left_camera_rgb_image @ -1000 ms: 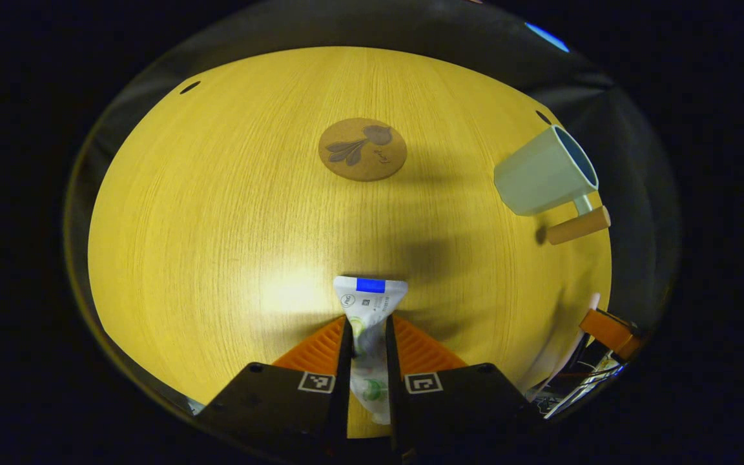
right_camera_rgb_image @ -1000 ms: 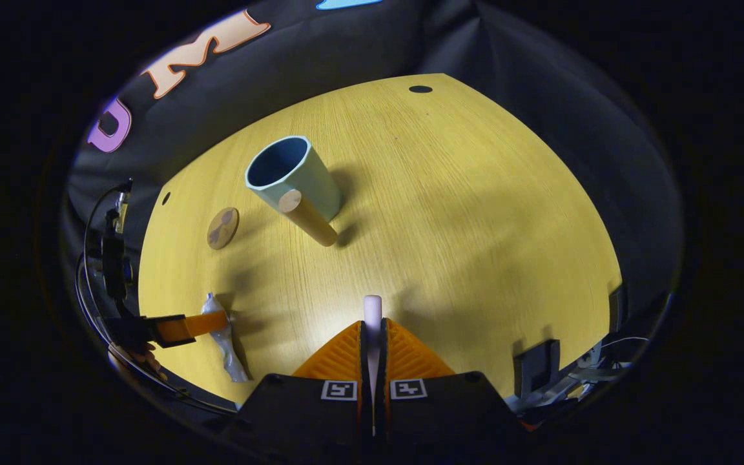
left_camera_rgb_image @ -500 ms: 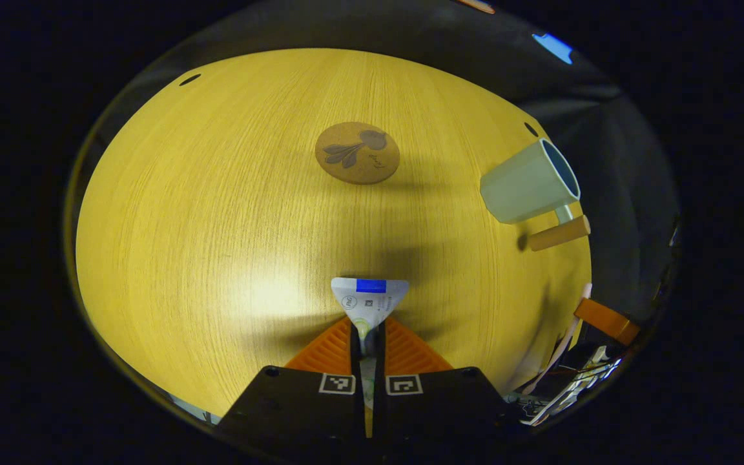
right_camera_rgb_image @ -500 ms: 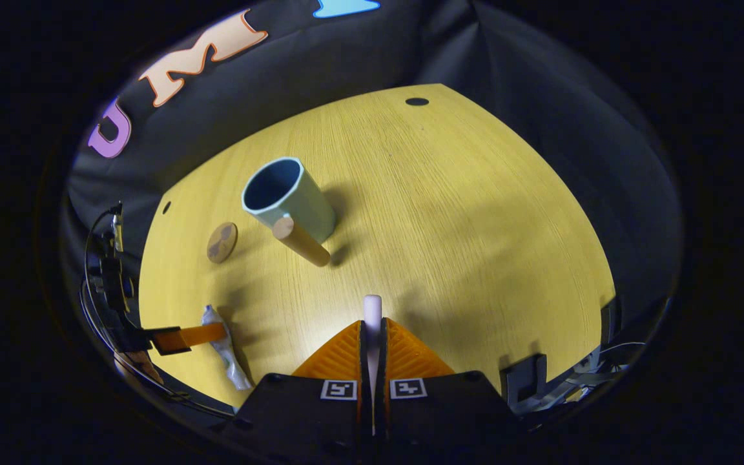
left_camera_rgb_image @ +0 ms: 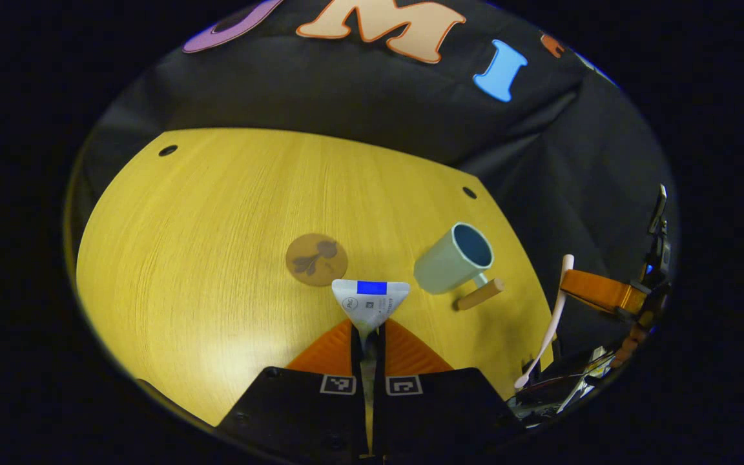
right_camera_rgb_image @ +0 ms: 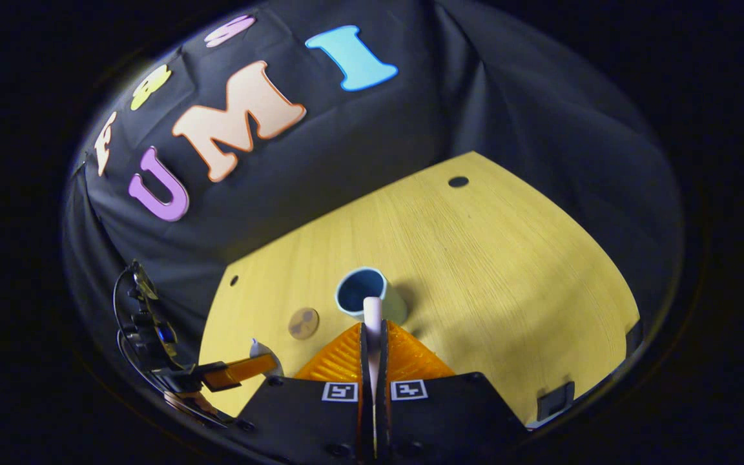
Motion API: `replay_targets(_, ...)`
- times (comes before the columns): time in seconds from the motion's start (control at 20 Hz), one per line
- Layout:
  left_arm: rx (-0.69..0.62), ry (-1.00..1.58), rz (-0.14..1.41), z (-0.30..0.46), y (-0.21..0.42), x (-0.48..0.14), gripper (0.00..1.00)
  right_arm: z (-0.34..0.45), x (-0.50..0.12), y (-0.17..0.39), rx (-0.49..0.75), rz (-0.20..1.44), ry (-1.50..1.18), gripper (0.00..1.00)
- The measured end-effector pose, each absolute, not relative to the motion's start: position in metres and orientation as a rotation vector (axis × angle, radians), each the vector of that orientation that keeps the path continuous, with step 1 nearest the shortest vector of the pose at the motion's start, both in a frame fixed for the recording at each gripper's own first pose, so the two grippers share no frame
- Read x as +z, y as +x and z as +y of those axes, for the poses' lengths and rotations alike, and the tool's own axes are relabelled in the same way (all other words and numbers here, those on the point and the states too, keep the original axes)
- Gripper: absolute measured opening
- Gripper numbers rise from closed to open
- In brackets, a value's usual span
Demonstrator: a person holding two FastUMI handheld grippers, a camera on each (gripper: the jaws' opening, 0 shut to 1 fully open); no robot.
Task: Put the toothbrush and toothpaste on the desktop into the cup, then pick up the cup and place it on the coaster on the desktop.
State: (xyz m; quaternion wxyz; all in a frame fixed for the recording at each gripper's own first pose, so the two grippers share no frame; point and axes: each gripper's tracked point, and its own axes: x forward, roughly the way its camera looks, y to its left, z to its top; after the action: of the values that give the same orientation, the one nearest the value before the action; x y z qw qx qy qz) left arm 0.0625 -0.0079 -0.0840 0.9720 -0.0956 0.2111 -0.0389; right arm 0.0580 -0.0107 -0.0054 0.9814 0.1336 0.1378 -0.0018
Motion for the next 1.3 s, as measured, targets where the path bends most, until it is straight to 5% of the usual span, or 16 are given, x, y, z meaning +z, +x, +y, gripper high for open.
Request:
replay_targets(0.6, -0.285, -0.074, 0.071, -0.036, 0.124, 0.005, 0.02, 0.017, 0.113, 0.13, 0.069, -0.299, 0.19, 0.04)
replay_targets(1.0, -0.405, 0.057, -0.128, -0.069, 0.164, 0.054, 0.02, -0.001, 0.06, 0.184, -0.015, -0.293, 0.108, 0.05)
replay_targets(1.3, -0.443, 0.043, -0.139, -0.089, 0.178, 0.047, 0.02, -0.005, 0.038, 0.188, -0.031, -0.254, 0.086, 0.11)
